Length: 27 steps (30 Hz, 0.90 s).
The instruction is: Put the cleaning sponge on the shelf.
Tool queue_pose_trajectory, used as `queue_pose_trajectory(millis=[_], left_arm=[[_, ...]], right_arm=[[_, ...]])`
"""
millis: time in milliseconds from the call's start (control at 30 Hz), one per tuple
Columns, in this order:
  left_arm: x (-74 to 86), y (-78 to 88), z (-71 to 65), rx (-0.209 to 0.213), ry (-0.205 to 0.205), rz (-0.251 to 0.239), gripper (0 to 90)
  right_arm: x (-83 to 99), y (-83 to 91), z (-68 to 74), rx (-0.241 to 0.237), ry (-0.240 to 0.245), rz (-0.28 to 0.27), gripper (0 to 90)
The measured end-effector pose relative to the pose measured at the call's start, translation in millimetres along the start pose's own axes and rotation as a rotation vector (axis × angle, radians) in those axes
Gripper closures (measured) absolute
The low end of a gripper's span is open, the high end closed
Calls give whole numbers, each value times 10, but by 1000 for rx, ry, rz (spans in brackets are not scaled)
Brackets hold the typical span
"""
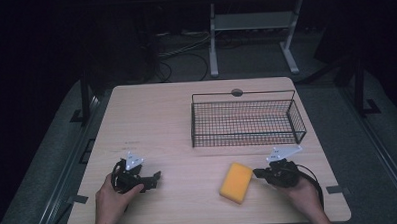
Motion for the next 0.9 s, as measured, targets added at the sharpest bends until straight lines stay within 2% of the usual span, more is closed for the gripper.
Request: queue_pose_trajectory(millis=[100,500,600,767,900], left_arm=[[2,2,0,0,-1,3,129],[3,3,0,0,0,3,129],[3,3,0,0,-1,3,129],[4,4,0,1,0,3,129],[4,4,0,0,0,3,129]], right_arm=[[-61,-55,0,-1,21,3,895],[-220,-215,25,-9,42,5,895],[-222,-201,26,-8,42,5,895],[-283,-67,75,-6,31,-25,895],[-351,-3,225,-36,38,-44,895]])
Point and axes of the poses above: each handheld gripper's, and its own axes: y roughly backward along the jaws, x roughly out of its underside, z roughly to its left, the point moved 6 cm from there along -y, roughly forward along the jaws, and after that the axes turned 4 degrees about x, right-handed, at the moved point
